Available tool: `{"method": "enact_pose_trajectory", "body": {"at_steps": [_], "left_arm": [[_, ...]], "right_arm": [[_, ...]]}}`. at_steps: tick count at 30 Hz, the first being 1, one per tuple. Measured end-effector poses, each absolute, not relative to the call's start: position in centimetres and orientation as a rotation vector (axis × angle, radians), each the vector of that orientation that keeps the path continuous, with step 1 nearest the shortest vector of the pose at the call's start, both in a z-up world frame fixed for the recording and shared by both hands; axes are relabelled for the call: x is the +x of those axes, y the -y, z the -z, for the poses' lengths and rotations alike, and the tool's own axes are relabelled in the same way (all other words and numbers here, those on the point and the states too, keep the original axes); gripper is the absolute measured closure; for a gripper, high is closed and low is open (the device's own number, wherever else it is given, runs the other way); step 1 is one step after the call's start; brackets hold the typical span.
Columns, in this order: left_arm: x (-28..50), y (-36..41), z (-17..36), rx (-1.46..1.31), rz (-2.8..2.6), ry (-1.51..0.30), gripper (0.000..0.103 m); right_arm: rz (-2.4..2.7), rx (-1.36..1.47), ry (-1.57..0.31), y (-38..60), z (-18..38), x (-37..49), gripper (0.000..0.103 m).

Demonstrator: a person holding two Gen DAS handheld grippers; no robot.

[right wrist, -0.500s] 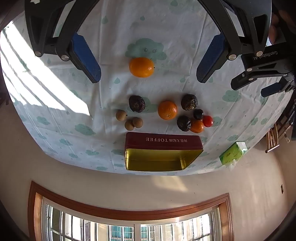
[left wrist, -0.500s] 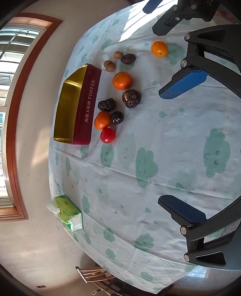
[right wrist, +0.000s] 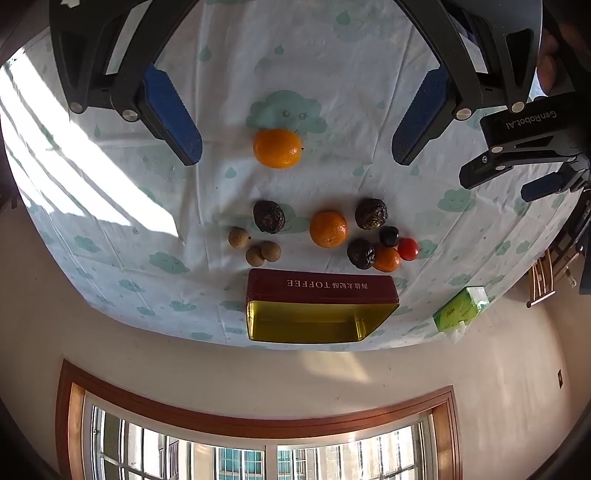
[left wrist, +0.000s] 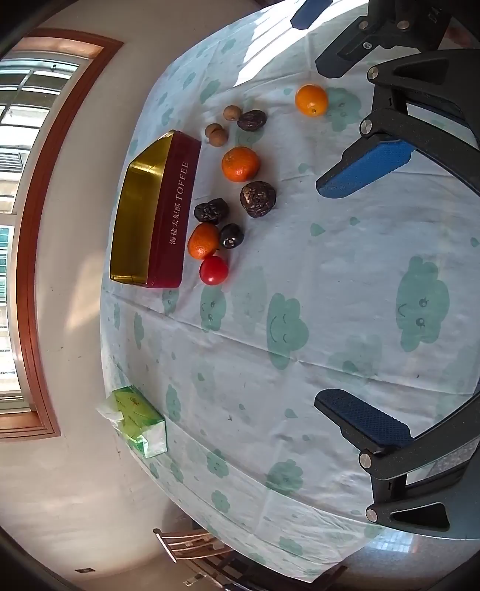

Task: Organize fruits
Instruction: 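Move the right tool toward the orange in front of the tin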

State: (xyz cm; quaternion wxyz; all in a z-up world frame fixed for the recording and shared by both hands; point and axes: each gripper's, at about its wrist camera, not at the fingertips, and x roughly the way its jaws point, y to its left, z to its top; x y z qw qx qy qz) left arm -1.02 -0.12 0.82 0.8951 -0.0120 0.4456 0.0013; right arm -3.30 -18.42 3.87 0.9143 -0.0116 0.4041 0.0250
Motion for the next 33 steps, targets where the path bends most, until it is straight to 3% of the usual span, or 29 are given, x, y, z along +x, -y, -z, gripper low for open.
{"method": "enact_pose_trajectory", "body": {"at_steps": [33], "left_arm": [[0.4,-1.1,1.7,-0.027,-0.013,-0.971,0.000]], "right_arm": [[-0.032,-0.028,-0.875,19.2,-2.3,-2.3,0.005]]}}
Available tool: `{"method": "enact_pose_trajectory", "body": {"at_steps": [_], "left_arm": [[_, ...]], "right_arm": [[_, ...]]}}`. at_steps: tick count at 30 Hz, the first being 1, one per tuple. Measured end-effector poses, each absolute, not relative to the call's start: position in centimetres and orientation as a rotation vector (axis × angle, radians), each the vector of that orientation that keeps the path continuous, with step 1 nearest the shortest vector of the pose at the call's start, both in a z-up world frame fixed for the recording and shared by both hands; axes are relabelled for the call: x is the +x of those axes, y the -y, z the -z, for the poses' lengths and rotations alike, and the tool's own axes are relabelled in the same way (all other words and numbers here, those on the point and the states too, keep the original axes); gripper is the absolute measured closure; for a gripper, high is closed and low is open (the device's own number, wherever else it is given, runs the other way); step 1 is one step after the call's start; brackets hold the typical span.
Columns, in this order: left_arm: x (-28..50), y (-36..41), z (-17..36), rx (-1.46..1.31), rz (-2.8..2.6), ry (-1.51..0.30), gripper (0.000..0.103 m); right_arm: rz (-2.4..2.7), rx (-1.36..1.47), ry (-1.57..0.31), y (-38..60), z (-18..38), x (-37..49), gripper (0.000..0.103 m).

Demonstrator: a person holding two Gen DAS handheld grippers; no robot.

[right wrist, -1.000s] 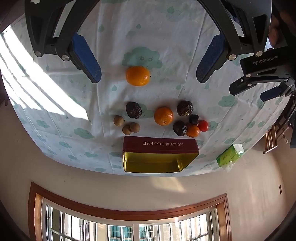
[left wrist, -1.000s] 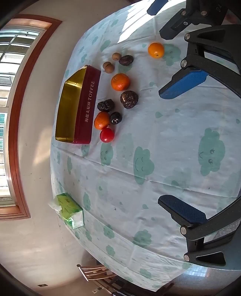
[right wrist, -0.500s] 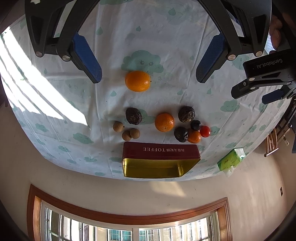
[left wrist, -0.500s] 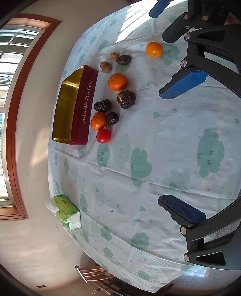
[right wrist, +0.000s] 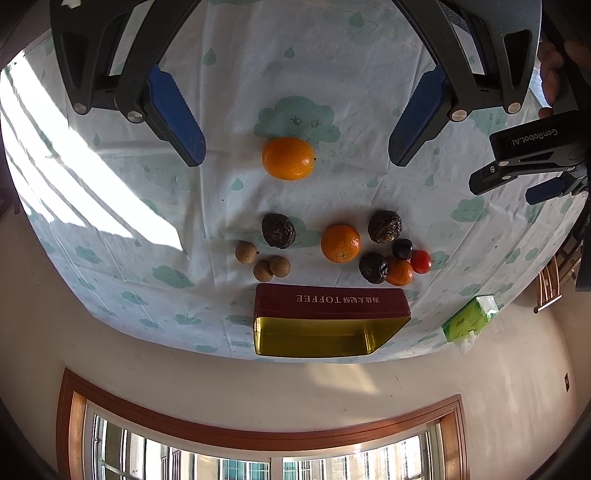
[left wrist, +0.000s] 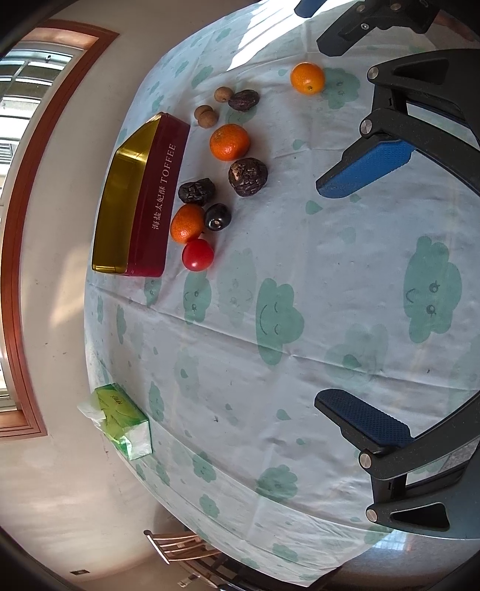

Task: Organize fruits
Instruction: 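Move the right tool toward the orange in front of the tin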

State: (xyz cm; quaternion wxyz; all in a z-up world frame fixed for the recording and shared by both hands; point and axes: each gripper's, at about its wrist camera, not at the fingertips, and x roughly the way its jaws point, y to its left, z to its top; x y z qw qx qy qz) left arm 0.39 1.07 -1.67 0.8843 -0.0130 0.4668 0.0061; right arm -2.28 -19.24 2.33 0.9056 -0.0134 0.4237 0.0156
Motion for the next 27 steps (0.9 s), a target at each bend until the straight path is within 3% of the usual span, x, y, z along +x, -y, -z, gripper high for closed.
{"method": "enact_pose_trajectory", "body": {"at_steps": [13,27], "left_arm": [[1.2,-0.7,2.7,-0.009,0.006,-0.995,0.000],[1.8,-0.4,3.5,0.000,0.021,-1.013,0.001]], "right_arm": [[-0.036,-0.027,-0.924,19.4,-0.9,-1.4,0.013],[-0.035,-0.027,-0.956,19.5,0.0,-0.7,0.016]]}}
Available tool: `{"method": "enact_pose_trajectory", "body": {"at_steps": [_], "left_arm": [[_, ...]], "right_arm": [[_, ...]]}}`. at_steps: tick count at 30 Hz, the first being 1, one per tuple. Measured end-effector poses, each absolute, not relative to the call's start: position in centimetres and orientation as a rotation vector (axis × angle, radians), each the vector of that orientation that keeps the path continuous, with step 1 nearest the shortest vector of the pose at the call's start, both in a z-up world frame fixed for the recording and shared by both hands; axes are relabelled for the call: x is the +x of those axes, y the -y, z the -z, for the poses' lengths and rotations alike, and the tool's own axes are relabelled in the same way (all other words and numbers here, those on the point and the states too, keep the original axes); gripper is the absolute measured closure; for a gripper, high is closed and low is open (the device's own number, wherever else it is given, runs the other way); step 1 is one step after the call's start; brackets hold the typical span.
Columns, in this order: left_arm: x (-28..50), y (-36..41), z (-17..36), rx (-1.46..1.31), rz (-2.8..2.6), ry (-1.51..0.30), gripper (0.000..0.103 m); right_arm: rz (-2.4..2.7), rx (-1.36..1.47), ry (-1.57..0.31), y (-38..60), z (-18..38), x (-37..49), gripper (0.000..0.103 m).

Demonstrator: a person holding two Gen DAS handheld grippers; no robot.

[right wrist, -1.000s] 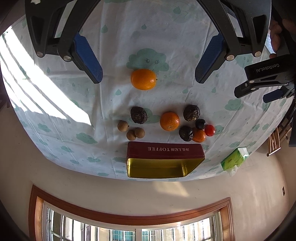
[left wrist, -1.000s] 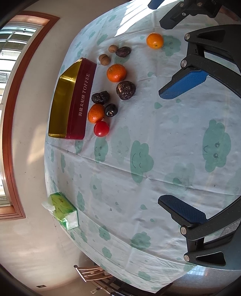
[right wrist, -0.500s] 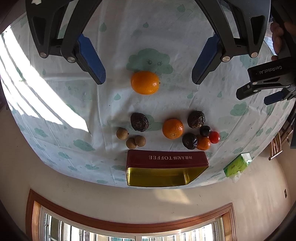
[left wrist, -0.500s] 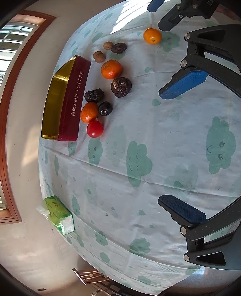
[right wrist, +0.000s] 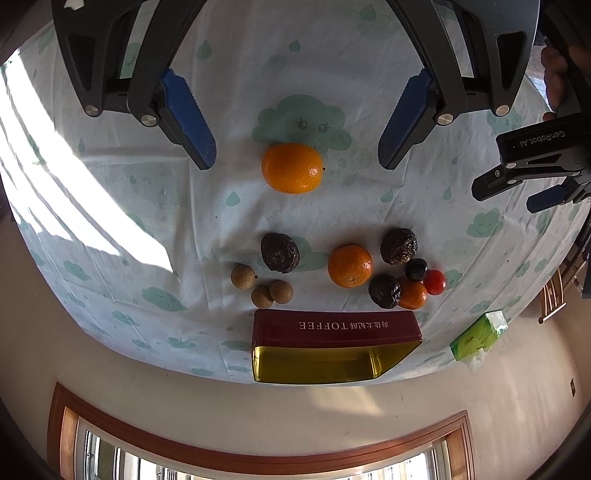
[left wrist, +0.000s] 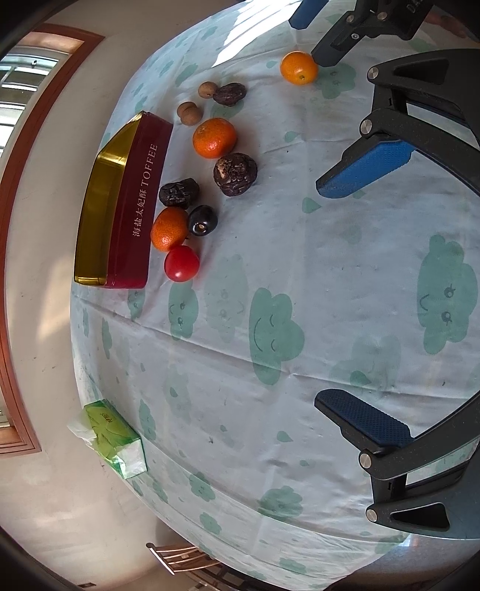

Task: Organize fruits
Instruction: 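Move the right tool toward the orange in front of the tin, then close the right tool on the orange while the left tool approaches a dark date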

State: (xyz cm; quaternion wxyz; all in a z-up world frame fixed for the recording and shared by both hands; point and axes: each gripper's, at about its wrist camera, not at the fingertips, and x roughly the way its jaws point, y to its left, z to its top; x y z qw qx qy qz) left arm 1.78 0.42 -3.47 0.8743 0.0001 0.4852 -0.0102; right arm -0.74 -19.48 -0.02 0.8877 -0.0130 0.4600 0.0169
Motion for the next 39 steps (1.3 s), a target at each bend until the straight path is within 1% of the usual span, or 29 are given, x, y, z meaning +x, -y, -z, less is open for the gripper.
{"method": "enact_pose_trajectory", "body": {"at_steps": [7,11,14,15,20,22,24,28,30,37,39], "left_arm": [[1.8,-0.5,3.5,-0.003,0.023,-1.014,0.001],[1.9,-0.5,3.6,0.005,0.024,-1.009,0.001],[2.0,-0.4,3.7,0.010,0.029,-1.008,0.002],[2.1,-0.4,3.7,0.014,0.029,-1.010,0.004],[2.5,0.4,3.9,0.024,0.045,-1.009,0.008],[2.7,0.9,3.9,0.033,0.053,-1.003,0.009],[2.9,1.4,3.8,0.038,0.067,-1.004,0.015],[3.6,2.5,3.7,0.046,0.102,-1.000,0.016],[3.9,3.2,3.5,0.052,0.119,-0.990,0.016],[5.2,5.2,3.6,0.067,0.173,-0.986,0.017],[5.6,5.8,3.7,0.072,0.183,-0.993,0.021]], "right_arm": [[-0.037,-0.021,-0.974,19.7,0.6,-0.7,0.021],[-0.038,-0.018,-0.984,19.9,0.9,-0.5,0.026],[-0.041,-0.020,-0.996,20.1,1.3,-0.3,0.033],[-0.042,-0.021,-1.000,20.1,1.4,-0.2,0.035],[-0.045,-0.021,-1.007,20.2,1.8,0.3,0.042],[-0.052,-0.017,-1.012,20.2,1.9,0.5,0.046],[-0.055,-0.021,-1.017,20.2,2.2,0.8,0.050],[-0.069,-0.010,-1.028,20.2,2.6,1.2,0.057],[-0.083,-0.009,-1.031,20.1,2.7,1.3,0.062],[-0.081,-0.017,-1.022,20.5,2.6,1.9,0.062],[-0.074,-0.008,-1.022,21.0,2.5,2.2,0.062]]}}
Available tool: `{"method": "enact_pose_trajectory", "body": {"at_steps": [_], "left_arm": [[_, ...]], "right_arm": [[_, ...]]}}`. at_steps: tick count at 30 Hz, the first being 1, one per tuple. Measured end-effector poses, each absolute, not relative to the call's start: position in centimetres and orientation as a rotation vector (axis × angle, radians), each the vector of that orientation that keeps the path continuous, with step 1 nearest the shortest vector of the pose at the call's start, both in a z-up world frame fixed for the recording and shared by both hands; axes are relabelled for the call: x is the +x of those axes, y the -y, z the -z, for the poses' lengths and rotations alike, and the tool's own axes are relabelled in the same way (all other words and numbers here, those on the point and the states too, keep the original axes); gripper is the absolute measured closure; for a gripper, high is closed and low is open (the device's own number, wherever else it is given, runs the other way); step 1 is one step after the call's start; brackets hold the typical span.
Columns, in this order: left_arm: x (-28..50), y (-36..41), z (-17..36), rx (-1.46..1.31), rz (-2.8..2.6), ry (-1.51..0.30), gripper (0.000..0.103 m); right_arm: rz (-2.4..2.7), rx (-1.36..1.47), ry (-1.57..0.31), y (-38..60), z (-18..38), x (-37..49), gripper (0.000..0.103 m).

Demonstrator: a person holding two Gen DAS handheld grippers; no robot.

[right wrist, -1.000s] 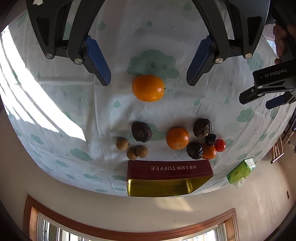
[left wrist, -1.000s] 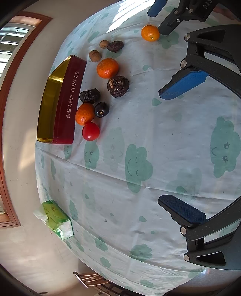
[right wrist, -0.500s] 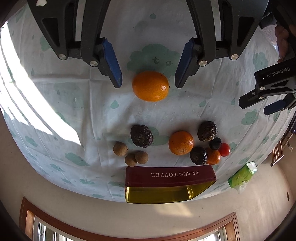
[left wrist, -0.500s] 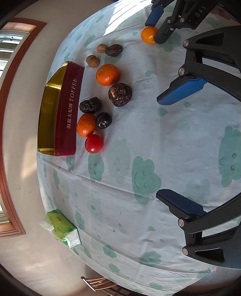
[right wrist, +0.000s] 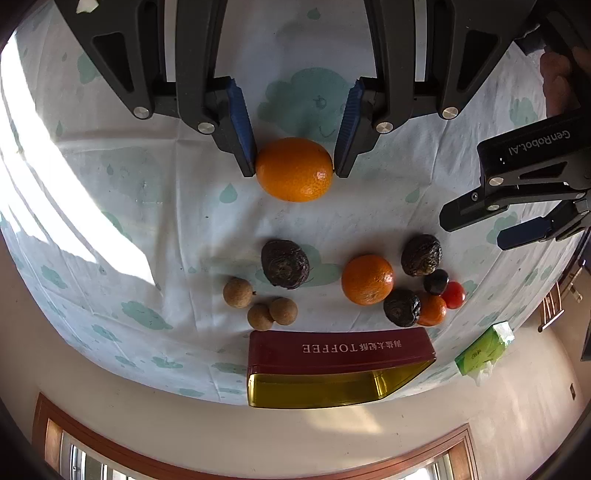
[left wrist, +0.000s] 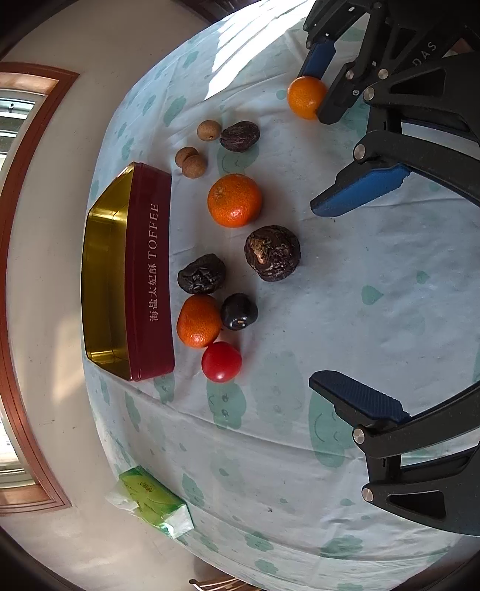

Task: Organize fruits
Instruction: 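Close the right tool on the orange while the left tool approaches a dark date, then close the left tool on the dark dried date and lift it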

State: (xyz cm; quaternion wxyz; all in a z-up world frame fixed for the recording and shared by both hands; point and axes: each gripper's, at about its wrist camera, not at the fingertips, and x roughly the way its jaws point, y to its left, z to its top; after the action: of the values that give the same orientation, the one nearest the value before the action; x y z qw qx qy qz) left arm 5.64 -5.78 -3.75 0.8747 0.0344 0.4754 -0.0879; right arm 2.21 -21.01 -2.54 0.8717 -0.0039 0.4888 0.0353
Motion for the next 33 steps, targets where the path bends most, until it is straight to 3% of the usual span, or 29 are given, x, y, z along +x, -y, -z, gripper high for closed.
{"method": "enact_pose_trajectory", "body": {"at_steps": [5,11,15,22,33], "left_arm": [[6.9,6.9,4.2,0.076,0.208,-1.009,0.033],[8.0,7.9,4.4,0.092,0.222,-1.006,0.038],[8.6,8.2,4.9,0.089,0.233,-1.025,0.055],[8.7,8.3,5.0,0.100,0.237,-1.024,0.065],[8.1,7.8,4.2,0.087,0.242,-1.016,0.065]], "right_arm": [[-0.063,0.008,-1.020,22.1,2.3,2.6,0.062],[-0.063,0.026,-1.026,22.7,2.4,3.0,0.062],[-0.063,0.026,-1.030,22.7,2.5,3.1,0.062],[-0.062,0.030,-1.033,22.8,2.4,3.3,0.062],[-0.053,0.031,-1.025,22.8,2.1,3.3,0.062]]}}
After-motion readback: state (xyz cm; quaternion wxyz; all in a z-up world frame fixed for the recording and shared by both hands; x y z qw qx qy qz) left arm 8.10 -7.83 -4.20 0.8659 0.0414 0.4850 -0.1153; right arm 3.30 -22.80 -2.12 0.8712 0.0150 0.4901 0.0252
